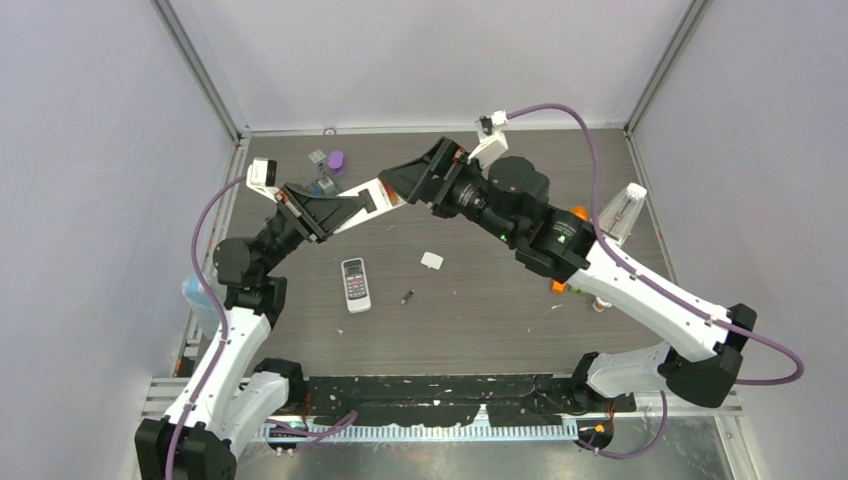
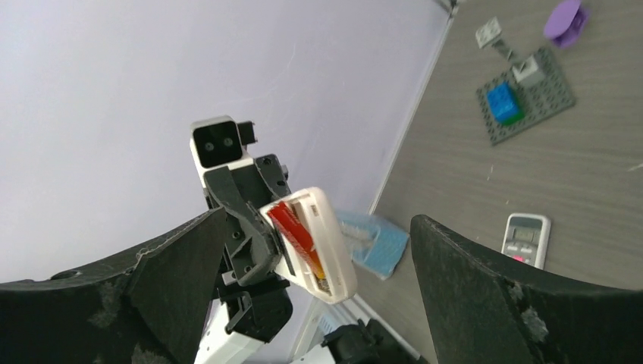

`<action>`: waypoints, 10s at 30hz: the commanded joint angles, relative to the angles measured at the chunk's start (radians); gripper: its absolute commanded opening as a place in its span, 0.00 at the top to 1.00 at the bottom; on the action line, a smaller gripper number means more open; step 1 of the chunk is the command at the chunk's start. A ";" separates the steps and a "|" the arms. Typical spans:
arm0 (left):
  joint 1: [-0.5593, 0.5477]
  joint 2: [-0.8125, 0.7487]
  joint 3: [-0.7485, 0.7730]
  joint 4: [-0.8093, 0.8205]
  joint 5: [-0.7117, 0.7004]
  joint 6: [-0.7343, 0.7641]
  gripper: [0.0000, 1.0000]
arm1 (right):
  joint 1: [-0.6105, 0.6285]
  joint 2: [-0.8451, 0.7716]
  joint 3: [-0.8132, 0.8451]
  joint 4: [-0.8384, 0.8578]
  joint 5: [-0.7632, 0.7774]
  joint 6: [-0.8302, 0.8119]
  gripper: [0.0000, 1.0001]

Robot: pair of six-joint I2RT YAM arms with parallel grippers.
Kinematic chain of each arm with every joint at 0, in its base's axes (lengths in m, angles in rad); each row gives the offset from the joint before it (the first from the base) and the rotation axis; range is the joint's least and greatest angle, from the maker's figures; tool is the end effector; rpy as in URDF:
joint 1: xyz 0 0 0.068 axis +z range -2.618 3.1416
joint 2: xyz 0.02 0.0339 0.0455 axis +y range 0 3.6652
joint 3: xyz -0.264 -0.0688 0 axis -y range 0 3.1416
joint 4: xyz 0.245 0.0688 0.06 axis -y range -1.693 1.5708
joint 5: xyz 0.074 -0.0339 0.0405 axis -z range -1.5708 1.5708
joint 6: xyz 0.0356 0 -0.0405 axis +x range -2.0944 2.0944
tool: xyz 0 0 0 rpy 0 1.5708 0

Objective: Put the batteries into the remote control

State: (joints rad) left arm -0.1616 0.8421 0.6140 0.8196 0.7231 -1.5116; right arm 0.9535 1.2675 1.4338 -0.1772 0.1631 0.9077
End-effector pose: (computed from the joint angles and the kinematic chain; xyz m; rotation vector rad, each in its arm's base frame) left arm 0.1739 -0.0522 0.3696 -0.0778 1.3439 -1.8074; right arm 0.1679 0.2266 0.4640 0.1008 1.7430 1.2955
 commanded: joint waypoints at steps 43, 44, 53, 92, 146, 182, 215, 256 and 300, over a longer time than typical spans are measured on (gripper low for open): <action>-0.006 -0.021 -0.059 0.102 -0.066 0.046 1.00 | -0.031 0.088 -0.004 0.203 -0.194 0.346 0.33; -0.006 -0.020 -0.062 0.106 -0.069 0.044 1.00 | -0.032 0.085 -0.009 0.209 -0.191 0.354 0.32; -0.007 -0.027 -0.088 0.153 -0.078 0.046 1.00 | -0.046 0.075 -0.050 0.224 -0.207 0.443 0.39; -0.007 -0.016 -0.103 0.151 -0.136 -0.027 1.00 | -0.084 0.024 -0.123 0.301 -0.213 0.358 0.39; 0.051 -0.043 -0.140 -0.495 -0.172 0.521 1.00 | -0.186 0.049 -0.351 -0.276 0.008 -0.003 0.16; 0.059 -0.119 -0.188 -0.723 -0.409 0.680 1.00 | 0.091 0.773 0.124 -0.667 0.156 0.474 0.59; 0.054 0.000 -0.250 -0.387 0.092 0.314 1.00 | -0.078 0.328 0.062 -0.531 0.033 -0.344 0.95; 0.020 0.155 -0.325 0.034 0.189 0.029 1.00 | -0.016 0.577 0.555 -1.034 -0.225 -0.441 0.94; 0.020 0.167 -0.365 0.024 0.131 -0.056 1.00 | -0.071 0.369 0.297 -0.728 -0.206 -0.247 0.31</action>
State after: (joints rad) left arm -0.1375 1.0061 0.2466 0.7658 0.8593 -1.4929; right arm 0.8936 1.7939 1.8343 -1.1015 -0.0338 0.6163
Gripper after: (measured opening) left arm 0.230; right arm 0.644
